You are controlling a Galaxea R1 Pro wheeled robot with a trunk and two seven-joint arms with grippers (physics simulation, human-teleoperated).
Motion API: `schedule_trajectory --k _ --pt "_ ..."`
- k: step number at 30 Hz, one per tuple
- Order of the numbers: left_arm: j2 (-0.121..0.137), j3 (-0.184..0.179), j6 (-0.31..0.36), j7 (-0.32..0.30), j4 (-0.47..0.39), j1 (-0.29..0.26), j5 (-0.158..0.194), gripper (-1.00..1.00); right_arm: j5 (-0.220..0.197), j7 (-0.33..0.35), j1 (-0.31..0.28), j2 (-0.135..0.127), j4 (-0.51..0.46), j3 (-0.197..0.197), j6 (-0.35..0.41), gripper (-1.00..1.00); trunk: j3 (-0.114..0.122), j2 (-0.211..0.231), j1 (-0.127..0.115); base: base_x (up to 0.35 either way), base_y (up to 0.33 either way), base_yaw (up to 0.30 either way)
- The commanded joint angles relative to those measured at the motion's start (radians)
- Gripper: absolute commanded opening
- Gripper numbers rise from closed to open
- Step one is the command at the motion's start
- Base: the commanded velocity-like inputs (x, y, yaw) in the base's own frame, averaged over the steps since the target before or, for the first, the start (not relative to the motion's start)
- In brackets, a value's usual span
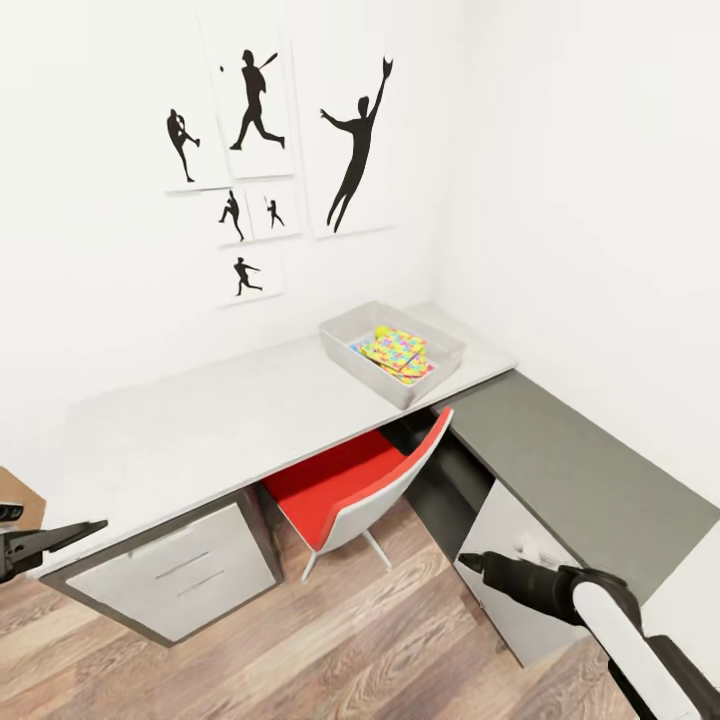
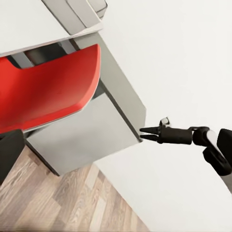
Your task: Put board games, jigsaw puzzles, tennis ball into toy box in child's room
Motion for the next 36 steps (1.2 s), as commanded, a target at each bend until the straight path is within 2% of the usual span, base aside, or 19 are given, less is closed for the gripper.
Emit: schedule_trajectory --k 1,3,8,14,26,36 --pt "0.001 0.002 0.011 -0.004 0.001 0.006 -0.001 1.0 0.02 -0.01 0.0 0.008 0.0 0.012 -0.009 1.0 0.0 -0.002 0.001 -0.033 0.0 0.0" --pt "-0.003 0.004 0.01 -0.004 0.003 0.016 -0.004 1.0 0.072 -0.01 0.001 0.031 0.003 0.023 -0.025 1.0 0.003 -0.002 0.001 -0.018 0.0 0.0" --pt "-0.006 0.007 0.009 -0.004 -0.012 0.022 -0.003 1.0 0.119 -0.009 0.001 0.068 0.005 0.023 -0.034 1.0 0.011 -0.002 0.001 -0.007 0.0 0.0" --pt "-0.007 0.008 0.007 -0.004 -0.016 0.023 -0.005 1.0 0.131 -0.009 0.001 0.08 0.007 0.021 -0.038 1.0 0.021 -0.002 0.001 -0.001 0.0 0.0" --pt "-0.008 0.008 0.006 -0.004 -0.013 0.023 -0.004 1.0 0.134 -0.009 0.001 0.082 0.015 0.022 -0.04 1.0 0.041 -0.002 0.001 0.0 0.0 0.0" --pt "-0.008 0.009 0.005 -0.004 -0.013 0.023 -0.007 1.0 0.133 -0.009 0.0 0.083 0.12 0.018 -0.052 1.0 0.058 -0.002 0.001 0.0 0.0 0.0"
